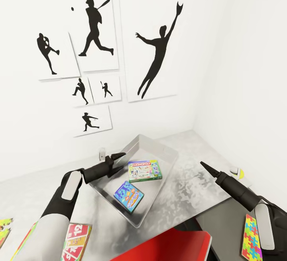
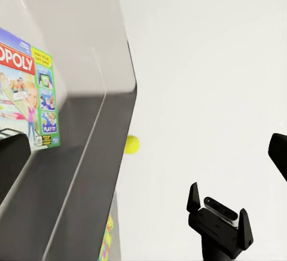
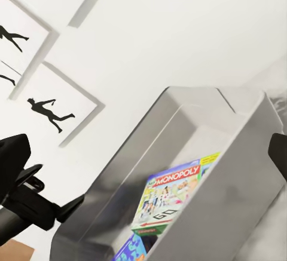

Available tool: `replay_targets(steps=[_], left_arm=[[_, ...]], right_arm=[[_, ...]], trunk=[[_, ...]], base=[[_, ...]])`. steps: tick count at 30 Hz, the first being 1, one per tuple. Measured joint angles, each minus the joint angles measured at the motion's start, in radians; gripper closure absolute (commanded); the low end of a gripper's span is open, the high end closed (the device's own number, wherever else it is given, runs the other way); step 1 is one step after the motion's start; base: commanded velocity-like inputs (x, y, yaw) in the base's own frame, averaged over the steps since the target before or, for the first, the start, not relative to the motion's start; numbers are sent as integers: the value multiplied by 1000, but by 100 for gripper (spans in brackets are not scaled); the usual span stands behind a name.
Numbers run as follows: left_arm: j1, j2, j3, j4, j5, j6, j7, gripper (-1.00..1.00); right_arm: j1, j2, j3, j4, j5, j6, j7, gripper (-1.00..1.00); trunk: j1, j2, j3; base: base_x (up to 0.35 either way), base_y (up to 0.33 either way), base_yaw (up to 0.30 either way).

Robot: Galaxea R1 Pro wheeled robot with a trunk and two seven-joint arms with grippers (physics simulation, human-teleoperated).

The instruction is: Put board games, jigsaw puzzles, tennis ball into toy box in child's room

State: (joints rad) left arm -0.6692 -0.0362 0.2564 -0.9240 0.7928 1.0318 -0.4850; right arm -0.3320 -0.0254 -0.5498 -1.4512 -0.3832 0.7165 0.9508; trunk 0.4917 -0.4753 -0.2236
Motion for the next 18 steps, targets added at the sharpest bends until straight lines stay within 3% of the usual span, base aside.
replay_targets(steps=[4, 13, 16, 18], left_arm=[[1, 26, -9, -25, 2, 9, -4, -100], [11, 95, -31, -176, 20, 10, -24, -100], [13, 146, -82, -201, 31, 11, -79, -100], [13, 167, -104, -203, 33, 11, -106, -100]], right_arm=[[0, -2, 0, 0, 0, 0, 0, -100], [0, -2, 0, 0, 0, 0, 0, -100], [0, -2, 0, 0, 0, 0, 0, -100], [0, -2, 0, 0, 0, 0, 0, -100]], trunk=[[0, 0, 0], [0, 0, 0], [0, 0, 0], [0, 0, 0]], base=[[0, 0, 0], [0, 0, 0], [0, 0, 0], [0, 0, 0]])
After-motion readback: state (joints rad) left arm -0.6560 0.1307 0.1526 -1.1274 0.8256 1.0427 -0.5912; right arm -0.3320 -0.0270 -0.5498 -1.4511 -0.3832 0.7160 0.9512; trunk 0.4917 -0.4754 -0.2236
